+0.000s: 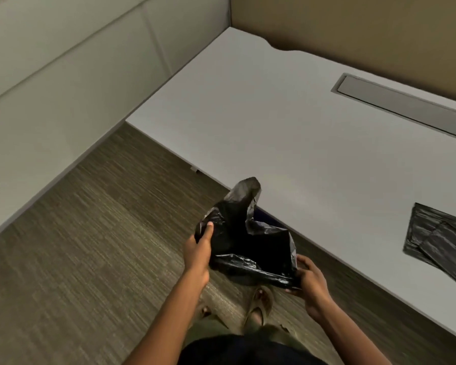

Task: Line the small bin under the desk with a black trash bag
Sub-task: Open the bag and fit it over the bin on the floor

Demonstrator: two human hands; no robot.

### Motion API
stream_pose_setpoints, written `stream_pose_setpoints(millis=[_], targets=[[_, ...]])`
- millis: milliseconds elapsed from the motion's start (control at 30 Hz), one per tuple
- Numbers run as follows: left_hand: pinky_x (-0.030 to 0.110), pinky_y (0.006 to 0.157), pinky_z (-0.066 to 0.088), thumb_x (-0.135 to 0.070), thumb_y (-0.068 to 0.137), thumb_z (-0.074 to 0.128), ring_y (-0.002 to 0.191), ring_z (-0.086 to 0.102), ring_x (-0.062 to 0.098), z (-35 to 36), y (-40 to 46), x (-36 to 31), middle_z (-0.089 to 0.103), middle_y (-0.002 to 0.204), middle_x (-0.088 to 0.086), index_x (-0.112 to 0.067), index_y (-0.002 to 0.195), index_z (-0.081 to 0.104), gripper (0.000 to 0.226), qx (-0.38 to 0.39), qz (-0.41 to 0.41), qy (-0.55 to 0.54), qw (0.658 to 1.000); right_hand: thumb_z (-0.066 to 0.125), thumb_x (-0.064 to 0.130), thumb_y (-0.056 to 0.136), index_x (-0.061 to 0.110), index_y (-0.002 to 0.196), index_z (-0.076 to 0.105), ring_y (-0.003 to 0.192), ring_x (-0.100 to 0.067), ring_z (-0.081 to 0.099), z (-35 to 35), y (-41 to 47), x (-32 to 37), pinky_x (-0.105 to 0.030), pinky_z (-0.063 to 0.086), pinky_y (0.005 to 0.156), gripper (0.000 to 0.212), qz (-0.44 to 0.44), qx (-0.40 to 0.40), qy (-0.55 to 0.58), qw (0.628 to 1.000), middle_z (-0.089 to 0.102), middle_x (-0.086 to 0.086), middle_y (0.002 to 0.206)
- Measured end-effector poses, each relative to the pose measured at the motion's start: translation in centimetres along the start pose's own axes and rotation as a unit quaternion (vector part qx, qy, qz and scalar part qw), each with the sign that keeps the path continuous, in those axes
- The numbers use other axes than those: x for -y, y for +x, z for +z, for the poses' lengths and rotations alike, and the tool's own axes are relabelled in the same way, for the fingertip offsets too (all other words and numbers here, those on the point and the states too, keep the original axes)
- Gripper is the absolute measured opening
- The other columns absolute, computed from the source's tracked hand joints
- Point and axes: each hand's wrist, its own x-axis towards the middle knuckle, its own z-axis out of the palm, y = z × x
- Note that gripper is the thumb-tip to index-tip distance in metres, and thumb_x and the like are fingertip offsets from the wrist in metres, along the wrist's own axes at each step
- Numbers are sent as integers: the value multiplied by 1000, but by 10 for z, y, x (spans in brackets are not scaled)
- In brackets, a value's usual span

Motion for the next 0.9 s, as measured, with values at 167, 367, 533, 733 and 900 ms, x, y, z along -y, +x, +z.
stream_pose_setpoints(millis=[167, 367, 533, 733, 900], targets=[[42, 79, 59, -45, 91, 70, 90, 80, 36, 3, 25, -3, 84, 103, 16, -16, 100, 87, 35, 78, -134, -146, 977, 41, -8, 96, 17, 113, 76, 79, -24, 74, 0, 13, -11, -35, 58, 62, 46, 18, 68, -1, 998, 79, -15, 104], [47, 78, 63, -40, 95, 62, 83, 80, 39, -19, 66, 13, 82, 99, 22, -6, 113, 77, 42, 107, -179, -239, 948, 48, 77, 92, 25, 109, 81, 95, -21, 77, 12, 25, -18, -39, 55, 79, 64, 35, 79, 12, 996, 82, -3, 104], [46, 79, 64, -38, 92, 67, 91, 81, 40, -46, 103, 14, 81, 112, 23, -4, 119, 78, 44, 166, -189, -248, 936, 75, 54, 88, 26, 77, 80, 59, -12, 72, 34, 38, -4, -30, 53, 57, 31, -119, 30, -296, 947, 79, 1, 71], [48, 92, 62, -41, 93, 66, 122, 72, 38, -65, 142, 1, 71, 138, 21, -7, 135, 71, 55, 278, -153, -251, 914, 61, 16, 104, 10, 100, 78, 75, -19, 75, 62, 48, 27, -36, 57, 72, 19, -85, -116, 87, 986, 82, -4, 85], [45, 103, 59, -35, 85, 72, 124, 72, 32, -58, 165, 6, 70, 138, 19, -10, 125, 79, 48, 323, -125, -209, 915, 62, 22, 100, 16, 104, 82, 79, -16, 79, 83, 22, 18, -27, 64, 62, 21, -134, -91, 146, 976, 83, -5, 92]])
